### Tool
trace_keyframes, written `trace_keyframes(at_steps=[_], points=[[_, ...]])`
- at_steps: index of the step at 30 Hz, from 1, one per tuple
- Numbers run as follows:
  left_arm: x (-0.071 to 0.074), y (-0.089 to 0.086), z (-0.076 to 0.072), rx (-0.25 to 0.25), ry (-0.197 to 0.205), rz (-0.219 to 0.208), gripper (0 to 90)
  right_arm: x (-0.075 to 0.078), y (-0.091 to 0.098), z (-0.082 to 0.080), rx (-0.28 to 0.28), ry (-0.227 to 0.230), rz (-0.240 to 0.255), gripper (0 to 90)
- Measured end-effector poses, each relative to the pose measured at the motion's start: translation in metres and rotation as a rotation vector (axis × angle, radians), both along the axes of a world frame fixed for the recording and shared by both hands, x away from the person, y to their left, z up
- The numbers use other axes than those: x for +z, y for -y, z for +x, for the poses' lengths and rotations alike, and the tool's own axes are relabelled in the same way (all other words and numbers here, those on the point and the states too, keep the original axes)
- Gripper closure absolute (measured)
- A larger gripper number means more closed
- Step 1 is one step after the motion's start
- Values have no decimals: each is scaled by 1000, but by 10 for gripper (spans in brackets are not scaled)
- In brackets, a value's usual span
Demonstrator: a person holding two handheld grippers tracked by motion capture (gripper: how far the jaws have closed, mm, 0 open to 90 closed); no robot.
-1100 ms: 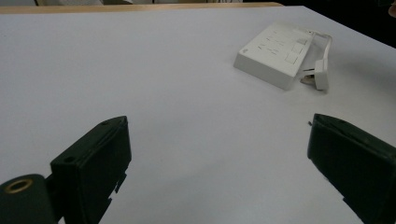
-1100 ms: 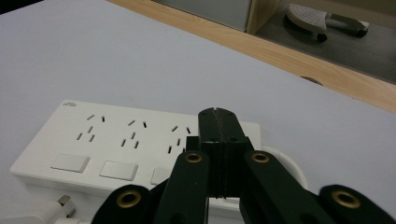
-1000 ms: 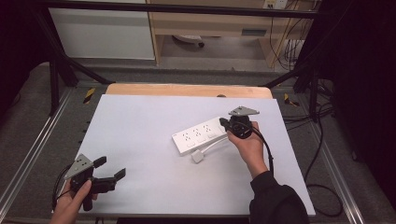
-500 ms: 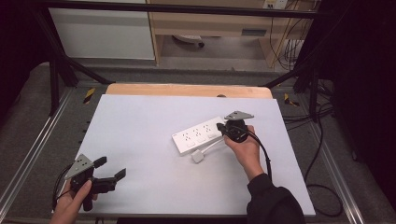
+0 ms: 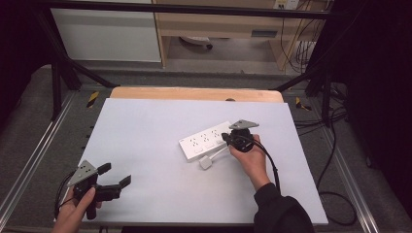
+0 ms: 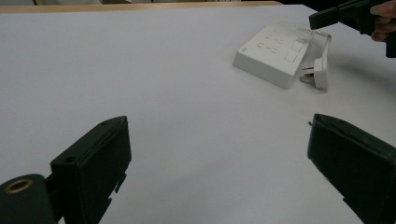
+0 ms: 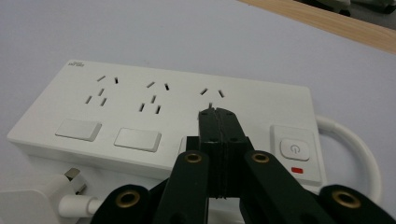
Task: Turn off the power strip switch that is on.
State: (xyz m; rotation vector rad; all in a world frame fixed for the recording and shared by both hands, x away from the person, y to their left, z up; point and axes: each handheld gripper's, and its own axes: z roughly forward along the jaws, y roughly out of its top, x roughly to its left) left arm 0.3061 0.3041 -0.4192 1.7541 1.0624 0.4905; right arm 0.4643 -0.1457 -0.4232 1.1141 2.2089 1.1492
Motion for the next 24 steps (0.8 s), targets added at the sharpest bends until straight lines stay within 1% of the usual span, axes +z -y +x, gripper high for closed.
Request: trace_keyframes(at_steps=[12, 24], points=[[0, 0, 0, -2, 1, -1, 61, -7, -10, 0, 12, -12, 3, 900], [0, 0, 0, -4, 2, -3, 61, -10, -14, 1, 13, -21, 9, 900]])
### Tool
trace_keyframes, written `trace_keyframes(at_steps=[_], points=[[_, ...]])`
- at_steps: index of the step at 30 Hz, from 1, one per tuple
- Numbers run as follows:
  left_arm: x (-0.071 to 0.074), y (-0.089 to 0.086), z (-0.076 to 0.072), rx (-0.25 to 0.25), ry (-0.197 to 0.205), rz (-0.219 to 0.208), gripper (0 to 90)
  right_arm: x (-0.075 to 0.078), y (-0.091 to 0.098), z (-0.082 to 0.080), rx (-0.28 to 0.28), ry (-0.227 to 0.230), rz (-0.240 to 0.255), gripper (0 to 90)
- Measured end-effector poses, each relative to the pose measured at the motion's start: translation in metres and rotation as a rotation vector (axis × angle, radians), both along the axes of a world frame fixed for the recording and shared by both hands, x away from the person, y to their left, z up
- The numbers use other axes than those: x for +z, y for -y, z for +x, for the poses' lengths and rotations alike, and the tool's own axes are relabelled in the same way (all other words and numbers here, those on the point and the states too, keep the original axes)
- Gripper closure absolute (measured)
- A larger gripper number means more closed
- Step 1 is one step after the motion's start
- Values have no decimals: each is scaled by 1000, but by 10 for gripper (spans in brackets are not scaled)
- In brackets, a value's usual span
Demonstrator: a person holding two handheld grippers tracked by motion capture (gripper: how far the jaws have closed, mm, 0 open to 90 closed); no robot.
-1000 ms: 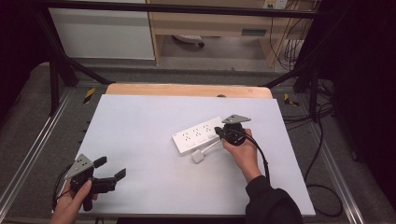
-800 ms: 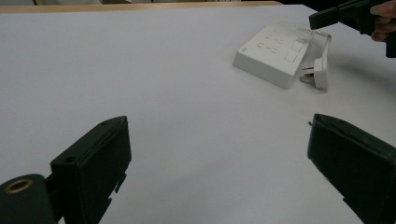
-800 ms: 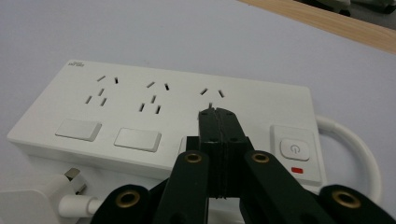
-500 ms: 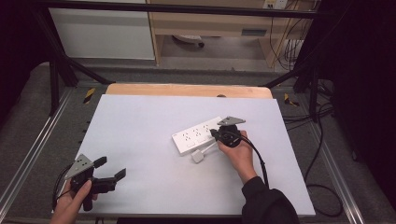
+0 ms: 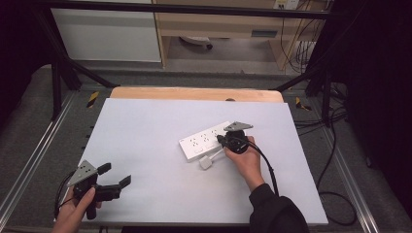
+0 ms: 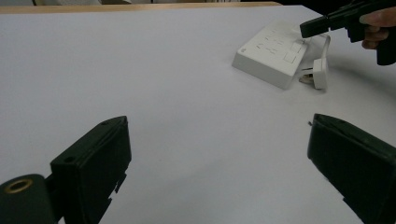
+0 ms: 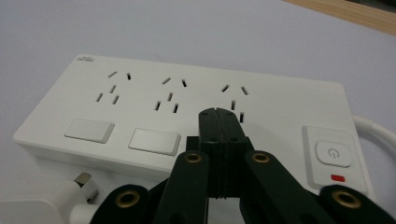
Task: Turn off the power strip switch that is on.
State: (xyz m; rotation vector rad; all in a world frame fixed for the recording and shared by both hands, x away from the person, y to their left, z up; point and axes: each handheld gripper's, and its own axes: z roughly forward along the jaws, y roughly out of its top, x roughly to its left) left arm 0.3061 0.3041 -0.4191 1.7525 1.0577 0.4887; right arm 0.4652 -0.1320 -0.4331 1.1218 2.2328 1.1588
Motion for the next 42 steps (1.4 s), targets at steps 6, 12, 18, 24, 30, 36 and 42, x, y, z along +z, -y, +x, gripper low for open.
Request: trace_keyframes(at_steps=[6, 12, 18, 24, 30, 36, 42], points=[[0, 0, 0, 0, 0, 1, 61, -1, -1, 0, 2, 1, 0, 900], [0, 0, 0, -1, 0, -1, 61, -3, -3, 0, 0, -6, 5, 900], [0, 0, 0, -2, -1, -1, 61, -4, -4, 1, 2, -7, 4, 900], [0, 0, 0, -3, -1, 0, 61, -4, -4, 0, 2, -10, 7, 900], [0, 0, 0, -3, 0, -1, 61, -4, -4, 1, 2, -8, 5, 900], [0, 0, 0, -1, 0, -2, 61, -5, -4, 0, 1, -5, 5, 900], [0, 0, 0, -1, 0, -1, 61, -6, -4, -1, 1, 3, 8, 900]])
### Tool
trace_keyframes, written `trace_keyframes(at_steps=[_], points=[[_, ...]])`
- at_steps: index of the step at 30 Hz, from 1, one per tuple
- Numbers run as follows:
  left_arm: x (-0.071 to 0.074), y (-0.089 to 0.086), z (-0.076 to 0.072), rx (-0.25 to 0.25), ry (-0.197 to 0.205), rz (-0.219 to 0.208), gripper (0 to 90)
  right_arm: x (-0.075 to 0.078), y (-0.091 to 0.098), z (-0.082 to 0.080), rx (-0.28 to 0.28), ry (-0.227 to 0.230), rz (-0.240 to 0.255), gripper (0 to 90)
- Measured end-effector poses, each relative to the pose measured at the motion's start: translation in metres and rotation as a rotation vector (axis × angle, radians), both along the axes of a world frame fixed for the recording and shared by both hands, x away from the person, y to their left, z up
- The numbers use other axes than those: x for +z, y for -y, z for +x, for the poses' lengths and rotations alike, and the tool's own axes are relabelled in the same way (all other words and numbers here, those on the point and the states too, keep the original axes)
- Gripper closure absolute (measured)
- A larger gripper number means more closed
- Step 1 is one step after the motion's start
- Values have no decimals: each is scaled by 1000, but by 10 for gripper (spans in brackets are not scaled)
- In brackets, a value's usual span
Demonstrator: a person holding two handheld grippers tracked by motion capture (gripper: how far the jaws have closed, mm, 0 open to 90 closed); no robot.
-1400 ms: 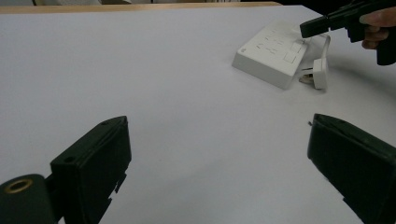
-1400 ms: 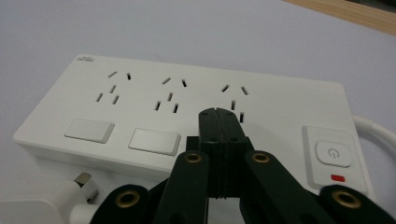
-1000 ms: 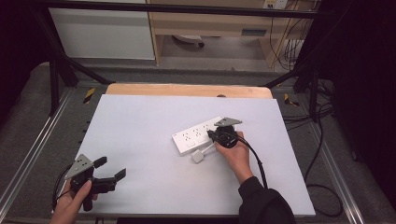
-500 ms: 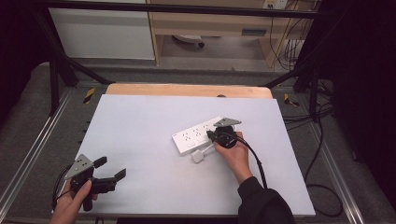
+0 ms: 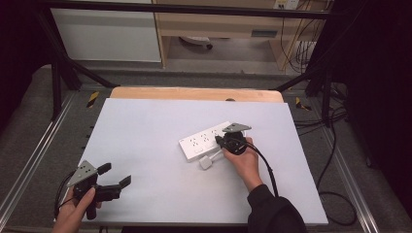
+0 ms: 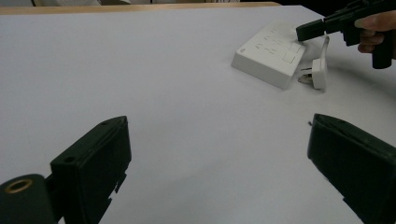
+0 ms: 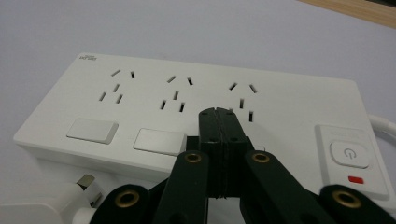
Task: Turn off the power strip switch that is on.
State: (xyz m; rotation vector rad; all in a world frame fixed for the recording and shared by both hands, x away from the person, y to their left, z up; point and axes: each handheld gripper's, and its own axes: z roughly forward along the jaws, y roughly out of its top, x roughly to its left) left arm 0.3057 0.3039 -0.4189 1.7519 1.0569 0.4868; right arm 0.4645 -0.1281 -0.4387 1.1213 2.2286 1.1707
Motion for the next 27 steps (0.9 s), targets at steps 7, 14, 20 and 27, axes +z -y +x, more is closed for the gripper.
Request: trace_keyframes(at_steps=[7, 14, 20, 27], points=[[0, 0, 0, -1, 0, 2, 61, -2, 1, -2, -7, 11, 10, 900], [0, 0, 0, 0, 0, 2, 61, -2, 0, -2, -8, 14, 7, 900], [0, 0, 0, 0, -1, 3, 61, -2, 0, -3, -12, 14, 6, 900], [0, 0, 0, 0, -2, 4, 61, -4, -2, -4, -1, 1, 11, 900]])
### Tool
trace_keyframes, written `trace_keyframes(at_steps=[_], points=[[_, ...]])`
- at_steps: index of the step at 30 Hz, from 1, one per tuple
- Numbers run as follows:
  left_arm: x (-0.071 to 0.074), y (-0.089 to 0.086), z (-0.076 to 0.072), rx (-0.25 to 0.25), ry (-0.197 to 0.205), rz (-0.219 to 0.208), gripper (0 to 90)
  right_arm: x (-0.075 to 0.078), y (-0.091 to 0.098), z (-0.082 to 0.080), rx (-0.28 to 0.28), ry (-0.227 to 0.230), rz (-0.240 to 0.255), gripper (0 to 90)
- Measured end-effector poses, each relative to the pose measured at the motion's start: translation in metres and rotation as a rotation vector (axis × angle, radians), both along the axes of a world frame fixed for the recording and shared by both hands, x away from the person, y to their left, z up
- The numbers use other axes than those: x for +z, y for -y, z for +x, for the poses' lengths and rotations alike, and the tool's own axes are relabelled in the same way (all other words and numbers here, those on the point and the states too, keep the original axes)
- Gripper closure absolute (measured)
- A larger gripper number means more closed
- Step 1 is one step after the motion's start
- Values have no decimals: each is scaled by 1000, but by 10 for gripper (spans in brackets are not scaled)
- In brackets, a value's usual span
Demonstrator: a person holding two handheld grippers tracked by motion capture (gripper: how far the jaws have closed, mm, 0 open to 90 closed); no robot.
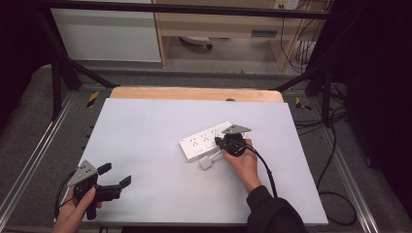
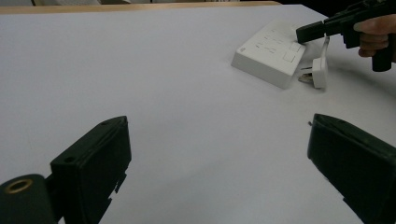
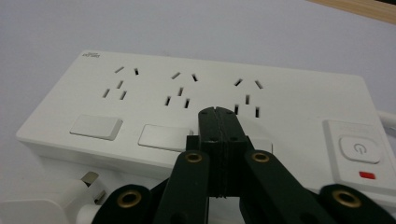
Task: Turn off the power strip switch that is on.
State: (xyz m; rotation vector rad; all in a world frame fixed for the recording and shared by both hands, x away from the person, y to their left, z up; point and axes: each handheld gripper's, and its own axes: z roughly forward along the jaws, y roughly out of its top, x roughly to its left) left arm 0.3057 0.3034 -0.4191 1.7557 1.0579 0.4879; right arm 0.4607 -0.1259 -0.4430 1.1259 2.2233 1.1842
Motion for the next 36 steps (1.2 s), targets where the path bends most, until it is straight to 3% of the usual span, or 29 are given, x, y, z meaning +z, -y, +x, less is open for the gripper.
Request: trace_keyframes(at_steps=[13, 25, 36], points=[[0, 0, 0, -1, 1, -3, 61, 1, -1, 2, 2, -4, -6, 900], [0, 0, 0, -2, 1, -4, 61, 8, 5, 1, -5, 20, -2, 900], [0, 0, 1, 2, -3, 0, 61, 19, 9, -3, -26, 62, 54, 900]])
